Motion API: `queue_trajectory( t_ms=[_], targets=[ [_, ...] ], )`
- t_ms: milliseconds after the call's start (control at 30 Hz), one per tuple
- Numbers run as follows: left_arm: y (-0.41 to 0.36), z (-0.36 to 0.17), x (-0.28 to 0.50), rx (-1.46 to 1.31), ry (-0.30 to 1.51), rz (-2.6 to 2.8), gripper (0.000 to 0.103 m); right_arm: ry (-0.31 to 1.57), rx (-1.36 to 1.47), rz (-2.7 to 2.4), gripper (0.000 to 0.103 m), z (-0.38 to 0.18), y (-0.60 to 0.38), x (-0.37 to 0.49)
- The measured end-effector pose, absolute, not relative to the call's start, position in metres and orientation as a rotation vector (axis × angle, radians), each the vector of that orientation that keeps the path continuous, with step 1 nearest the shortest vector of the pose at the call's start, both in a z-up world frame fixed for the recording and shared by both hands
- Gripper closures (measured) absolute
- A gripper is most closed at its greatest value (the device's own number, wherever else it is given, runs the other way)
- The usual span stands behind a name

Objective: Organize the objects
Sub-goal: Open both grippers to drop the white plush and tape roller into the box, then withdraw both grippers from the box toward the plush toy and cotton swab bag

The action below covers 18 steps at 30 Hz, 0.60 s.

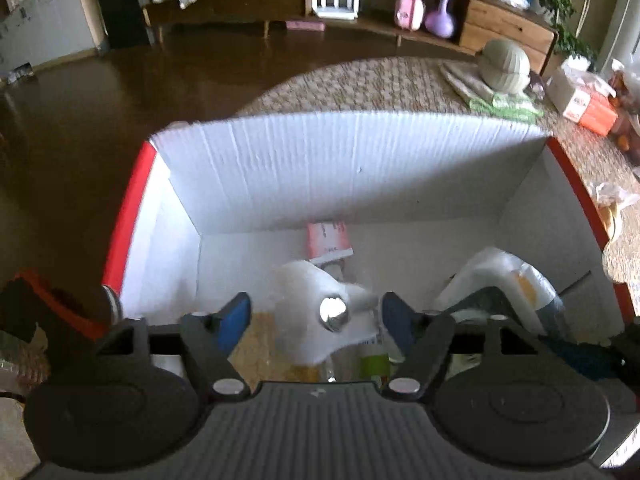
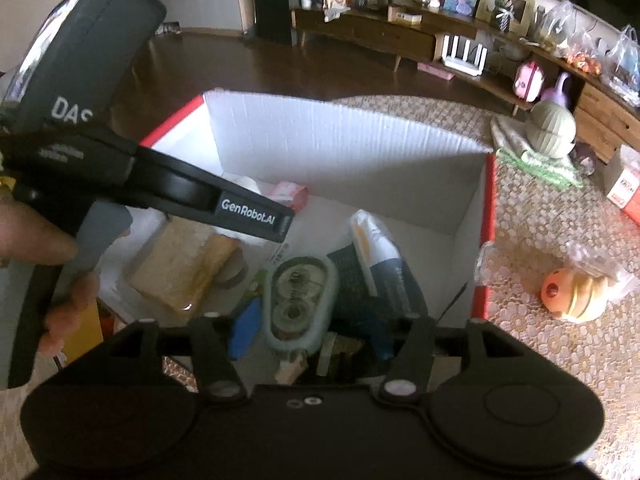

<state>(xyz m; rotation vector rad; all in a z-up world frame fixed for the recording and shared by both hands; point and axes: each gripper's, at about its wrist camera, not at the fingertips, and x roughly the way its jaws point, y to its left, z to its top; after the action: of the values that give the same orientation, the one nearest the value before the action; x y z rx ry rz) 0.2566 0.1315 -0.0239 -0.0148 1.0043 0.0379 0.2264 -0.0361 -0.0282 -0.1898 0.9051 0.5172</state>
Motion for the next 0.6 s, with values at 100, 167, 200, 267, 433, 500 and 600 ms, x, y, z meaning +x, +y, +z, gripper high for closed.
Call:
queue_trajectory(
  t_ms=[100,167,200,267,433,500,600],
  targets=[
    [0.131,-0.018,0.251,-0.015,0.975,0.054,0.028,0.886,-0.181,0.521,0.041,-0.018,-0.041,0.221],
    [0.132,-0.014,0.248,-0.027,0.963,0.062,0.028,0.872,-0.170,0.521,0.040,-0.010,-0.045,0.216],
    [0.132,-0.012,0.245,-0.034,0.955,0.064,0.028,0.863,-0.165,0.525,0.040,-0.006,-0.047,0.213],
    [0.132,-0.008,0.242,-0.042,0.941,0.065,0.028,0.849,-0.161,0.527,0.040,0.002,-0.051,0.208],
    [0.127,0.009,0.232,-0.040,0.901,0.066,0.028,0.812,-0.155,0.533,0.038,0.018,-0.061,0.191],
    [0.125,0.016,0.227,-0.046,0.887,0.062,0.028,0.795,-0.153,0.535,0.036,0.025,-0.066,0.183],
    [0.121,0.026,0.217,-0.050,0.865,0.056,0.028,0.778,-0.151,0.534,0.036,0.034,-0.075,0.173]
  ],
)
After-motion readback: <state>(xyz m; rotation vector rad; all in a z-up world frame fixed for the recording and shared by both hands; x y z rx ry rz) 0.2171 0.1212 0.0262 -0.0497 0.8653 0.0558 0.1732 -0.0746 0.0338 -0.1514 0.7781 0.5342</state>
